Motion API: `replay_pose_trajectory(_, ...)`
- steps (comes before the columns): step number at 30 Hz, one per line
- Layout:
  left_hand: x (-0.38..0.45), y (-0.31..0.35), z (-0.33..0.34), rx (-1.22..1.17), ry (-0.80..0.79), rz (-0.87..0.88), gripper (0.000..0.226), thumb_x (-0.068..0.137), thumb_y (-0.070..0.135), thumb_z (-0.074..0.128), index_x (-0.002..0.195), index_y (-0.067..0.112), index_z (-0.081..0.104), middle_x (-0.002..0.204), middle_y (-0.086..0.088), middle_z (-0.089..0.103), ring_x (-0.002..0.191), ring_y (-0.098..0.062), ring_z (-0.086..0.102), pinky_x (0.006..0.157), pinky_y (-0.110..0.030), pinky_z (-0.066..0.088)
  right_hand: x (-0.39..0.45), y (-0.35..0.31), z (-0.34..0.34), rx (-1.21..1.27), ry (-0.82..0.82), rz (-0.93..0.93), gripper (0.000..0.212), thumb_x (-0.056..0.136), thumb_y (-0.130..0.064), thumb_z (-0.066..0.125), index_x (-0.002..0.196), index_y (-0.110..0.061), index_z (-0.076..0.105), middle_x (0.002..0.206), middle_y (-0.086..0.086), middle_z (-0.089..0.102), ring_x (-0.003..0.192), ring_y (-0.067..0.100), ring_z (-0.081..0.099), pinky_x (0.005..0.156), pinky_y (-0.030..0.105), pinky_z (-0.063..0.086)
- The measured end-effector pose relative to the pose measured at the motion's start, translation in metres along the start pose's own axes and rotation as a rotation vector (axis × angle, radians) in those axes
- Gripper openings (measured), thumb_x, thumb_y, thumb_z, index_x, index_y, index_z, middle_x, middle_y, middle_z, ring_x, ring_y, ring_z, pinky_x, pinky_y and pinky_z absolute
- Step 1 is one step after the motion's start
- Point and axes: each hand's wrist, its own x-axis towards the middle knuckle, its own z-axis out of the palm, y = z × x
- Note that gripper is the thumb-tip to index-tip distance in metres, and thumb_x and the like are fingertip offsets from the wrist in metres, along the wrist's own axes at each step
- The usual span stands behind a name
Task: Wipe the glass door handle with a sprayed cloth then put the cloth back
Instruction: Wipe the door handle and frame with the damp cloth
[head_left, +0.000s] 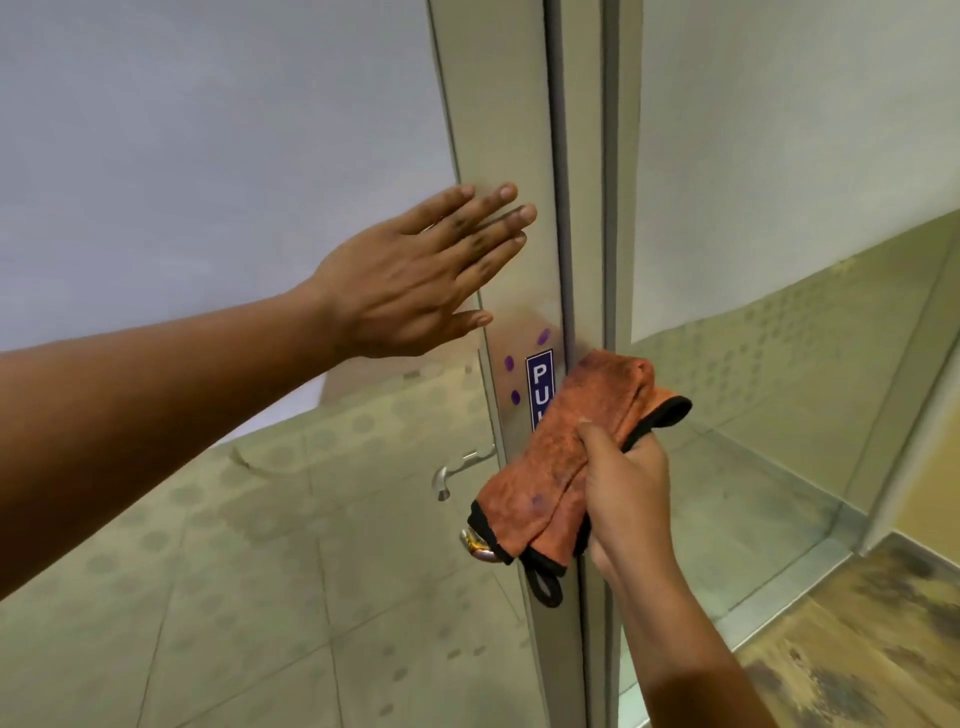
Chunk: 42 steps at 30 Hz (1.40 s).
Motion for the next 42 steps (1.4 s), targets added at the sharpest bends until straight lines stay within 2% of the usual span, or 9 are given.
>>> replay_pose_trajectory(5, -0.001, -0.001, 0.005, 0.007, 0.013, 0.015, 0.077, 0.102, 0.055, -0.006, 0.161, 0.005, -0.005, 0.169, -0.017, -0.01, 0.157, -0.032, -0.01, 0.129, -0.047, 0.004, 0.006, -0.011, 0.012, -0.352, 0.087, -0.271, 0.014, 0.089, -0.033, 0.061, 0.093, -0.02, 0.063, 0.089, 0.002, 0.071, 0.079, 0.017, 0.069, 0.069, 0.037, 0.059)
replay_pose_trajectory(8, 0.0, -0.001, 0.006, 0.01, 0.007, 0.02, 0.077, 0.101, 0.055, -0.007, 0.16, 0.005, -0.009, 0.169, -0.017, -0.011, 0.157, -0.032, -0.012, 0.129, -0.047, 0.004, 0.012, -0.022, 0.02, -0.535, 0.113, -0.463, 0.015, 0.091, -0.028, 0.063, 0.095, -0.013, 0.06, 0.092, 0.006, 0.064, 0.077, 0.017, 0.063, 0.06, 0.025, 0.046)
replay_pose_trajectory(12, 0.0, -0.002, 0.006, 0.004, 0.001, 0.017, 0.077, 0.101, 0.054, -0.007, 0.16, 0.005, -0.009, 0.169, -0.018, -0.013, 0.157, -0.032, -0.012, 0.129, -0.048, 0.005, 0.018, -0.023, 0.03, -0.764, 0.07, -0.62, 0.013, 0.091, -0.023, 0.062, 0.099, -0.014, 0.062, 0.098, -0.002, 0.054, 0.071, -0.003, 0.05, 0.058, 0.007, 0.034)
replay_pose_trajectory(19, 0.0, -0.001, 0.008, 0.043, 0.014, 0.014, 0.077, 0.103, 0.054, -0.005, 0.16, 0.003, -0.008, 0.169, -0.019, -0.013, 0.157, -0.032, -0.012, 0.129, -0.047, 0.003, 0.025, -0.016, 0.041, -0.873, 0.051, -0.729, 0.018, 0.091, -0.015, 0.059, 0.109, -0.011, 0.063, 0.104, -0.002, 0.057, 0.077, 0.005, 0.049, 0.061, 0.004, 0.031)
replay_pose_trajectory(26, 0.0, -0.002, 0.01, 0.017, 0.016, 0.015, 0.077, 0.102, 0.055, -0.007, 0.16, 0.003, -0.01, 0.168, -0.018, -0.015, 0.157, -0.032, -0.014, 0.13, -0.046, 0.001, 0.033, -0.025, 0.04, -0.948, 0.034, -0.758, 0.01, 0.09, -0.009, 0.061, 0.099, -0.012, 0.061, 0.094, -0.009, 0.047, 0.07, 0.007, 0.047, 0.055, 0.008, 0.03)
replay_pose_trajectory(33, 0.001, -0.001, 0.01, 0.023, 0.007, 0.013, 0.077, 0.102, 0.054, -0.009, 0.159, 0.003, -0.012, 0.167, -0.019, -0.016, 0.157, -0.033, -0.015, 0.13, -0.046, 0.001, 0.035, -0.015, 0.036, -0.983, -0.007, -0.707, 0.005, 0.09, -0.011, 0.06, 0.095, -0.011, 0.061, 0.093, -0.008, 0.046, 0.063, -0.002, 0.041, 0.055, 0.008, 0.028)
replay_pose_trajectory(37, 0.001, -0.001, 0.007, 0.036, -0.016, 0.015, 0.077, 0.102, 0.053, -0.01, 0.159, 0.002, -0.014, 0.167, -0.02, -0.018, 0.156, -0.034, -0.016, 0.129, -0.047, 0.002, 0.037, -0.021, 0.031, -0.945, -0.078, -0.61, 0.007, 0.089, -0.01, 0.059, 0.086, -0.015, 0.056, 0.088, -0.003, 0.052, 0.068, 0.01, 0.05, 0.056, 0.015, 0.034)
replay_pose_trajectory(40, 0.0, -0.001, 0.008, 0.042, -0.001, 0.021, 0.078, 0.102, 0.054, -0.01, 0.159, 0.0, -0.013, 0.167, -0.022, -0.016, 0.156, -0.036, -0.014, 0.129, -0.048, 0.003, 0.039, -0.029, 0.018, -0.587, -0.129, -0.317, 0.007, 0.083, -0.012, 0.058, 0.081, -0.009, 0.064, 0.079, 0.015, 0.069, 0.072, 0.032, 0.068, 0.062, 0.042, 0.057)
replay_pose_trajectory(42, 0.0, -0.001, 0.01, 0.048, 0.019, 0.014, 0.08, 0.101, 0.054, -0.009, 0.159, -0.001, -0.012, 0.167, -0.023, -0.015, 0.156, -0.036, -0.013, 0.129, -0.048, 0.003, 0.035, -0.033, 0.006, -0.309, -0.104, -0.16, 0.011, 0.083, -0.009, 0.057, 0.084, -0.003, 0.067, 0.078, 0.02, 0.071, 0.076, 0.039, 0.071, 0.071, 0.051, 0.059)
